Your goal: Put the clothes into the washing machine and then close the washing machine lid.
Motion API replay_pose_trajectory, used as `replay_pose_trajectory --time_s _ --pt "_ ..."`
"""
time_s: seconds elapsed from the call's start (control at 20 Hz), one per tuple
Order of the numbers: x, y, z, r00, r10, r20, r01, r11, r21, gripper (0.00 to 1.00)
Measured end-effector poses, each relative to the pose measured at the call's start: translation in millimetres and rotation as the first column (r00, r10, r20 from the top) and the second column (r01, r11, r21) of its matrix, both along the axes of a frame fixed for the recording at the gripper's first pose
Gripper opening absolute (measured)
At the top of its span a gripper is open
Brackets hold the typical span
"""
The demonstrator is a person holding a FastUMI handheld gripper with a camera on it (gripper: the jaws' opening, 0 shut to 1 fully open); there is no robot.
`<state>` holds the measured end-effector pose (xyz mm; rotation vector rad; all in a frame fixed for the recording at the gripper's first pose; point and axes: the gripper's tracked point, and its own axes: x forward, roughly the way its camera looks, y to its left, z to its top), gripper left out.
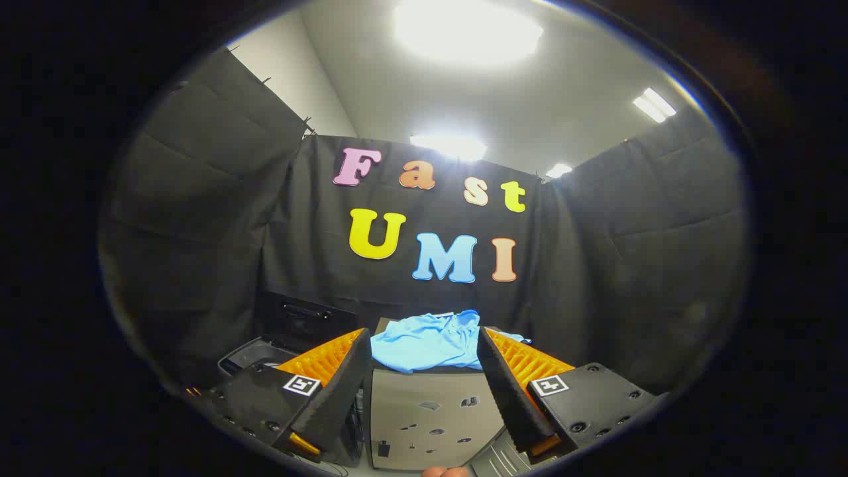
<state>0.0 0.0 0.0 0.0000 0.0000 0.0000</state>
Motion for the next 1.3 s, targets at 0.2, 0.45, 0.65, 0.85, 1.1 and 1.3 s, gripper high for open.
replay_pose_trajectory --time_s 0.2,0.45,0.65,0.85,1.1,1.3 --pt "4 0 -2 1.000 -0.001 -0.002 0.001 1.000 0.009 0.99" --pt "9 1 0 1.000 -0.004 0.003 0.004 1.000 0.015 0.99" --pt "14 3 0 1.000 -0.003 0.007 0.003 1.000 0.017 0.99" --pt "21 6 3 1.000 -0.001 0.010 0.001 1.000 0.019 0.99" --pt "25 11 3 1.000 -0.001 0.012 0.001 1.000 0.015 0.99" --pt "30 14 3 1.000 -0.004 0.009 0.004 1.000 0.019 0.99"
